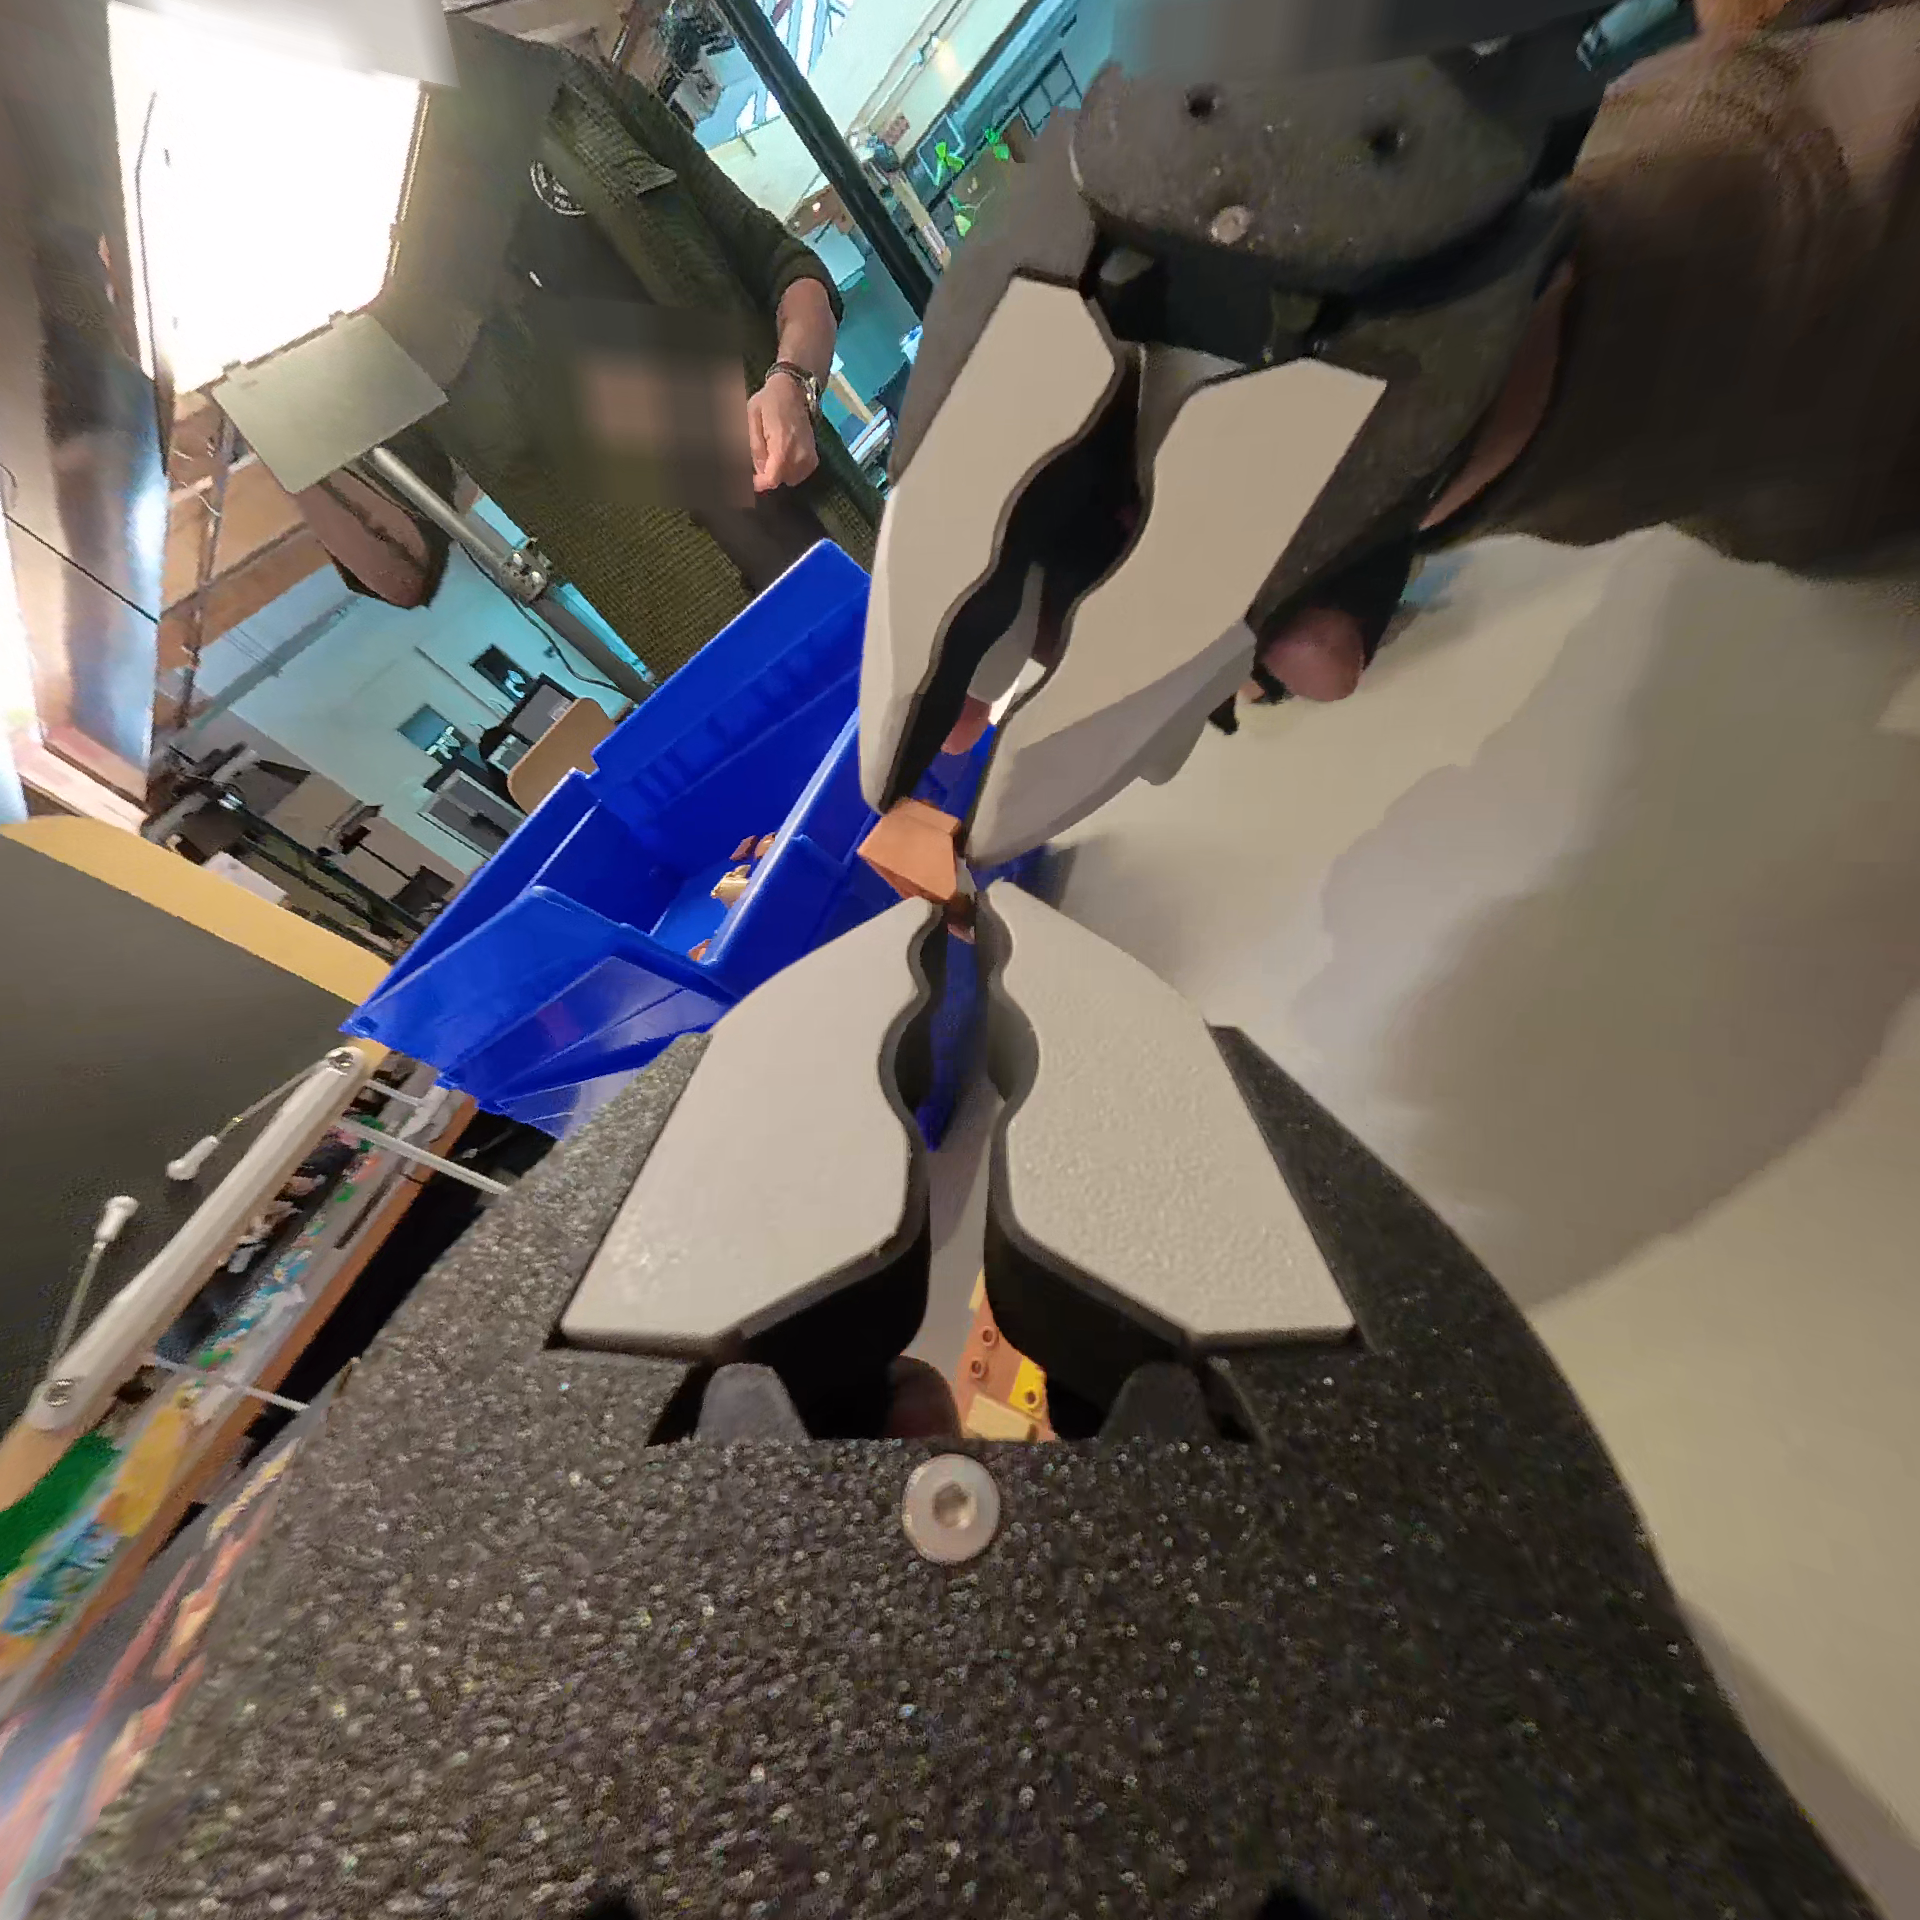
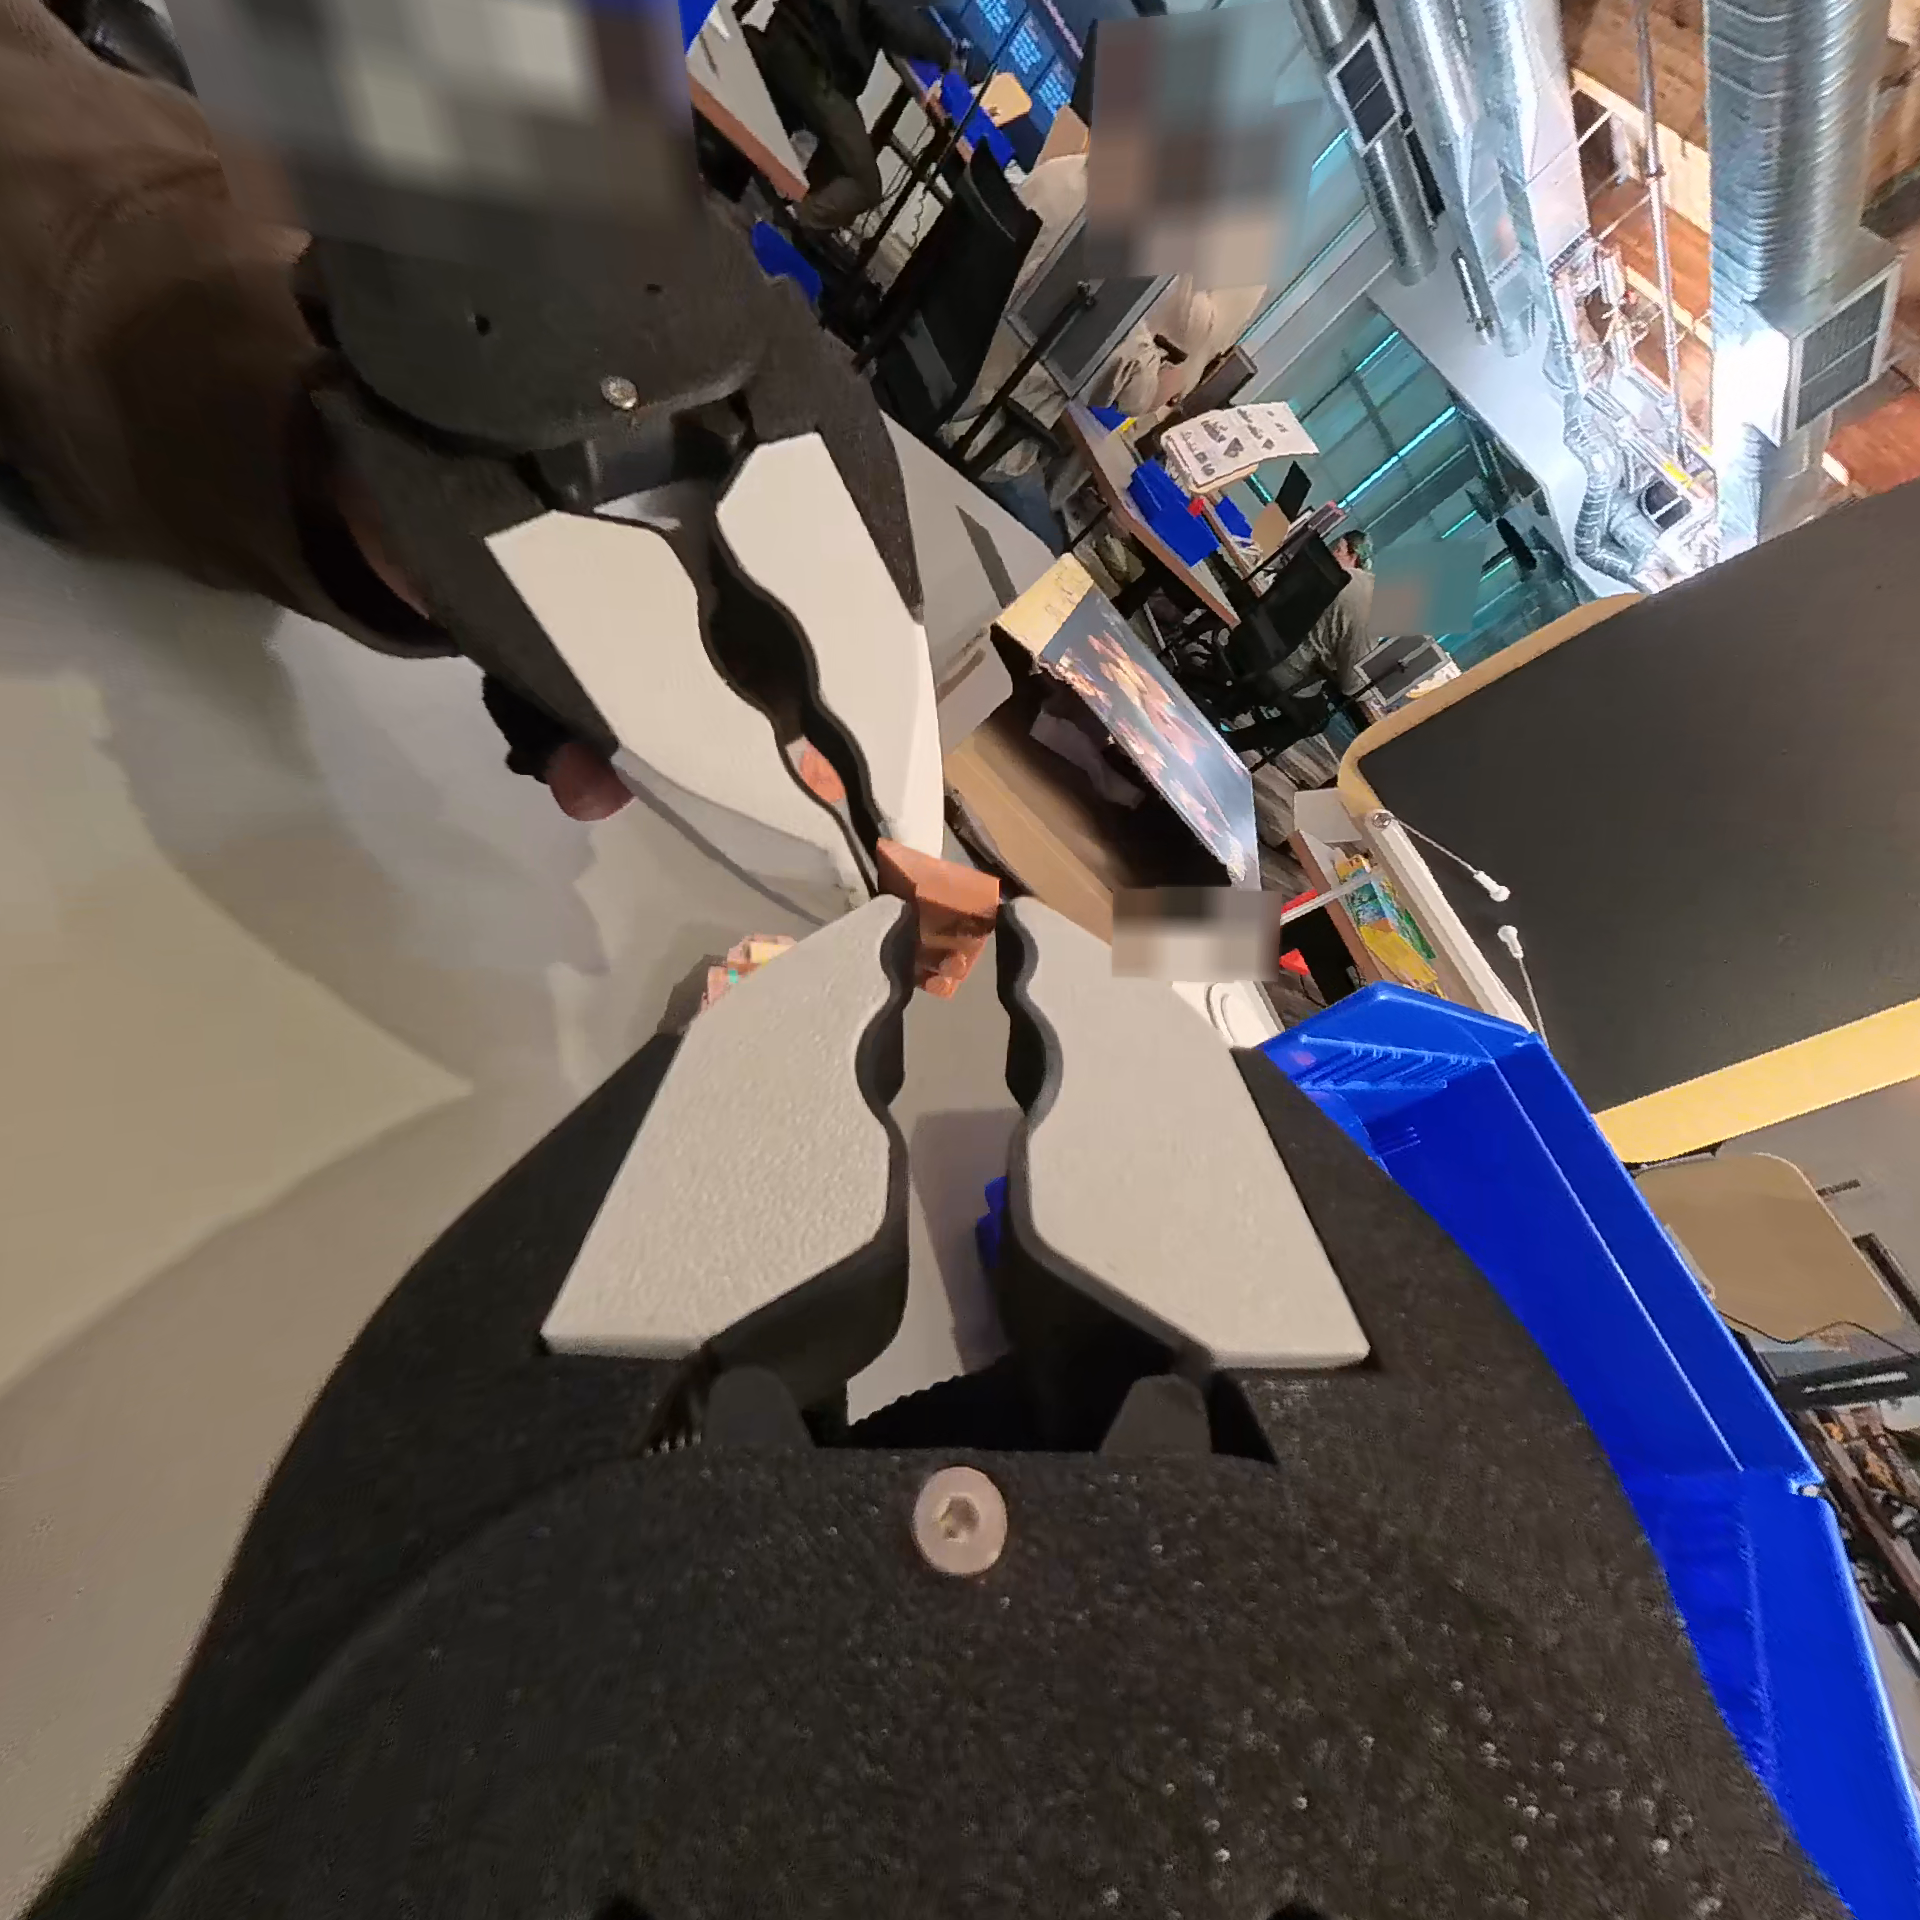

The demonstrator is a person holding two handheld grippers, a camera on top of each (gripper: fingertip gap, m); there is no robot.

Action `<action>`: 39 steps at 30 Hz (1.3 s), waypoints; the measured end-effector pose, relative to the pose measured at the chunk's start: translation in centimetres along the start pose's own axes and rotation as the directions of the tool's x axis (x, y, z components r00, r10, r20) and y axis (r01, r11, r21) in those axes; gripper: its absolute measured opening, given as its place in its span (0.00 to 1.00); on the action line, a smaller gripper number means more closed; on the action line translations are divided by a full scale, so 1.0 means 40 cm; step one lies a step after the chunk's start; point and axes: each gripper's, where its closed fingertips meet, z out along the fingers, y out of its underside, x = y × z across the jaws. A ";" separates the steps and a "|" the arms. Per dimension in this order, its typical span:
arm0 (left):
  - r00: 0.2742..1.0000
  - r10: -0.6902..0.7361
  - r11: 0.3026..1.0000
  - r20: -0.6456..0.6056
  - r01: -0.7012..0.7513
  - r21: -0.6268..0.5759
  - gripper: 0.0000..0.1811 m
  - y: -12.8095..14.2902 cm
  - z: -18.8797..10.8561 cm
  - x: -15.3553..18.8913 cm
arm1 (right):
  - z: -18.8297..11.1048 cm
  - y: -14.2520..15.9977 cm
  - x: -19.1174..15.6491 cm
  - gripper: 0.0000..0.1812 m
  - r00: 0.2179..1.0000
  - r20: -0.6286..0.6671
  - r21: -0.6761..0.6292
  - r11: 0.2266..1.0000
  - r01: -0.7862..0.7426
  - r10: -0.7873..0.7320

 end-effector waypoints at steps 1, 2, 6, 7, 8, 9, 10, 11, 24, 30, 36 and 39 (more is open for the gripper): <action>1.000 0.020 1.000 0.003 -0.020 -0.002 0.02 0.000 0.000 0.001 | -0.001 0.001 -0.001 0.08 1.000 0.003 -0.003 1.000 0.006 -0.006; 0.999 0.035 0.999 0.006 -0.035 -0.003 0.02 0.000 0.000 0.002 | -0.001 0.001 -0.003 0.08 1.000 0.005 -0.002 1.000 0.013 -0.013; 1.000 -0.004 0.999 0.008 0.003 0.045 0.03 -0.011 -0.002 -0.002 | -0.007 -0.004 0.003 0.08 0.999 -0.035 0.016 1.000 0.026 -0.025; 0.999 -0.050 0.997 -0.016 0.050 0.062 0.03 -0.016 -0.003 0.000 | -0.009 -0.006 0.004 0.08 0.999 -0.044 0.022 1.000 0.023 -0.022; 0.995 -0.094 0.992 -0.034 0.097 0.079 0.04 -0.020 -0.005 0.000 | -0.012 -0.008 0.003 0.08 0.999 -0.051 0.026 0.999 0.019 -0.017; 0.990 -0.135 0.986 -0.042 0.138 0.096 0.06 -0.026 -0.007 -0.005 | -0.014 -0.008 0.002 0.08 0.998 -0.060 0.026 1.000 0.016 -0.015; 0.983 -0.170 0.979 -0.064 0.176 0.106 0.06 -0.029 -0.008 -0.004 | -0.014 -0.009 0.001 0.08 0.997 -0.073 0.027 0.999 0.017 -0.015; 0.974 -0.208 0.969 -0.093 0.218 0.115 0.06 -0.033 -0.009 -0.001 | -0.014 -0.007 0.000 0.08 0.996 -0.089 0.020 1.000 0.021 -0.019; 0.885 -0.408 0.891 -0.223 0.440 0.115 0.05 -0.035 -0.014 0.002 | -0.010 -0.006 -0.005 0.08 0.990 -0.135 0.015 0.999 0.050 -0.047; 0.916 -0.341 0.923 -0.210 0.369 0.109 0.04 -0.033 -0.018 0.006 | -0.012 -0.007 -0.012 0.08 0.992 -0.117 0.033 0.998 0.051 -0.047; 0.941 -0.263 0.950 -0.214 0.292 0.114 0.04 -0.036 -0.022 0.019 | -0.021 -0.012 -0.024 0.08 0.998 -0.056 0.063 0.997 0.038 -0.035; 0.947 -0.253 0.954 -0.198 0.278 0.113 0.04 -0.029 -0.017 0.017 | -0.019 -0.007 -0.022 0.08 0.997 -0.058 0.065 0.997 0.044 -0.040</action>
